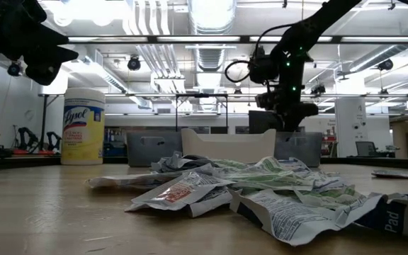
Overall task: Pick & Place First Aid Supplies
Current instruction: Put the blue bandage pack into the right black bin, then put the right blue bandage pack into the right black bin
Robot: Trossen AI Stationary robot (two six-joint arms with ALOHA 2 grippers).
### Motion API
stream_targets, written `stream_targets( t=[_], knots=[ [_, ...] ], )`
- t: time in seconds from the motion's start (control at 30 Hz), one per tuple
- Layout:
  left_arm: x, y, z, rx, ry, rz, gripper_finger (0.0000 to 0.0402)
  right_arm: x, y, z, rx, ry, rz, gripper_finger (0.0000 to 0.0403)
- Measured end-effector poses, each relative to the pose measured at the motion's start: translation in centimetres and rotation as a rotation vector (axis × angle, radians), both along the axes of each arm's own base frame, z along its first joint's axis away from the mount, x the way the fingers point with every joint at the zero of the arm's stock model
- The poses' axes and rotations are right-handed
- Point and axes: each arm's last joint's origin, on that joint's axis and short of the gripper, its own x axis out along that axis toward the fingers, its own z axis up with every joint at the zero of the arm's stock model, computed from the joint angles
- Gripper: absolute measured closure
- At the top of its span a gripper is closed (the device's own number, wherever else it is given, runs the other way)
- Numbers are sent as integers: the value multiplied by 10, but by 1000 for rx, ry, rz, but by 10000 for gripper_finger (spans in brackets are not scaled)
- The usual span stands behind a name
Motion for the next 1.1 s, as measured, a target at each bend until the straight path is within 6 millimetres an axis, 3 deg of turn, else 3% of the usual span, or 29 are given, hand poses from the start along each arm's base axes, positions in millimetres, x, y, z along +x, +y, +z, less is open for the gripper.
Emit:
stream_targets(
  t=[0.23, 0.53, 0.63, 0.9, 1.1],
  knots=[
    [0, 0, 0, 1, 0, 0, 241, 6, 17, 16, -291, 138, -131, 294],
    [0, 0, 0, 1, 1, 0, 241, 31, 76, 53, -258, 97, -208, 308],
    [0, 0, 0, 1, 1, 0, 241, 41, 99, 64, -105, -3, -253, 316],
    [0, 0, 0, 1, 1, -1, 241, 66, 155, 81, 510, -213, -355, 335],
    [0, 0, 0, 1, 1, -1, 241, 73, 201, 80, 648, -184, -431, 336]
  ],
)
